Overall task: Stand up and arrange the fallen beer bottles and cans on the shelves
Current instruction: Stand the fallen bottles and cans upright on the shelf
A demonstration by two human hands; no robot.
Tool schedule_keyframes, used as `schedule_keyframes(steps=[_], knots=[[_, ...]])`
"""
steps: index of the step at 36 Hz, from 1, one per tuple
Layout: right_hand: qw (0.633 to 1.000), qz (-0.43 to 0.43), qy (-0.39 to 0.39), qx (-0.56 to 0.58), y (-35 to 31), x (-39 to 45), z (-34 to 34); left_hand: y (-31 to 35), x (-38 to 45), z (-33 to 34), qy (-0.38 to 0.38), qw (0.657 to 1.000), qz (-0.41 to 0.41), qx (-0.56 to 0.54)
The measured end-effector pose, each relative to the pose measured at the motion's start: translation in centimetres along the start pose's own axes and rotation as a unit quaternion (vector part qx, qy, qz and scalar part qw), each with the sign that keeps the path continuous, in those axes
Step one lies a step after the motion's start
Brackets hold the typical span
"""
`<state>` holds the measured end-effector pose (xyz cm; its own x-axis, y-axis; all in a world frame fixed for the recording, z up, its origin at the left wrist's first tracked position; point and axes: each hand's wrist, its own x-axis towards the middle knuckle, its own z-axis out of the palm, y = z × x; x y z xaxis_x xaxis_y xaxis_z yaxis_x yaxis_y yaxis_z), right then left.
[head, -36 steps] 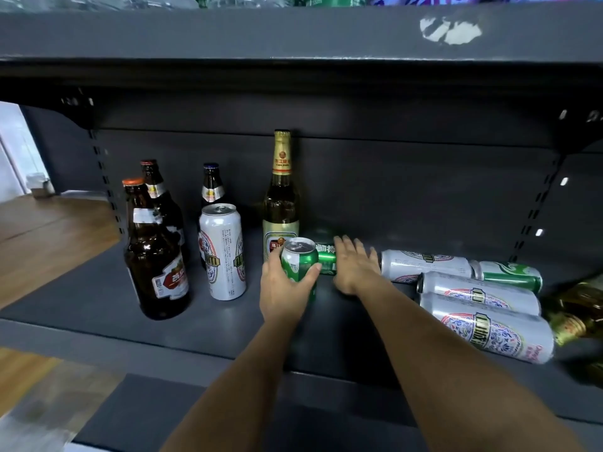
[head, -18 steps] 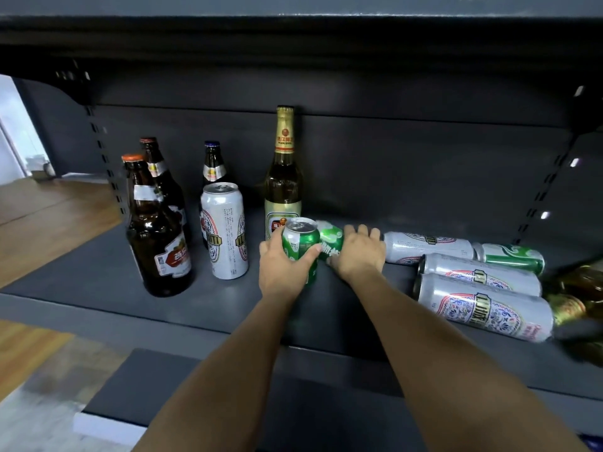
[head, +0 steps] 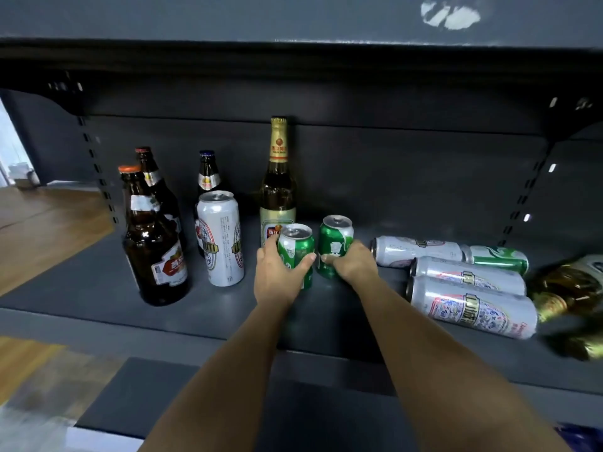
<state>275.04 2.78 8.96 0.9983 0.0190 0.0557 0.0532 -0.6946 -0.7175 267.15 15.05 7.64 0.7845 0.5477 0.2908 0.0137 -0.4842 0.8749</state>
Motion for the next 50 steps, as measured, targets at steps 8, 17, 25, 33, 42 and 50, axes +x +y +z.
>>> schedule_keyframes(steps=[8, 17, 25, 33, 42, 50], knots=[[0.941, -0.199, 0.166, -0.218, 1.1, -3.7, -6.7, 2.9, -2.1, 0.2, 0.126, 0.991, 0.008, 0.049], [0.899, -0.209, 0.053, -0.382, 10.2, -6.5, -15.4, 7.9, -7.2, 4.4, 0.135, 0.986, 0.039, 0.085], [0.855, -0.211, -0.001, -0.474, 14.3, -7.5, -17.7, 8.8, -11.2, 7.6, 0.080, 0.988, 0.037, 0.125], [0.920, -0.225, 0.045, -0.318, 13.2, -8.1, -16.0, 8.8, -11.4, 7.3, 0.055, 0.989, 0.016, 0.136], [0.983, -0.152, -0.002, 0.105, 7.4, -7.2, -12.0, 7.8, -9.7, 5.9, 0.070, 0.990, 0.001, 0.126], [0.964, -0.090, -0.022, 0.250, 5.2, -5.4, -6.5, 6.2, -7.4, 4.0, 0.062, 0.990, 0.003, 0.123]])
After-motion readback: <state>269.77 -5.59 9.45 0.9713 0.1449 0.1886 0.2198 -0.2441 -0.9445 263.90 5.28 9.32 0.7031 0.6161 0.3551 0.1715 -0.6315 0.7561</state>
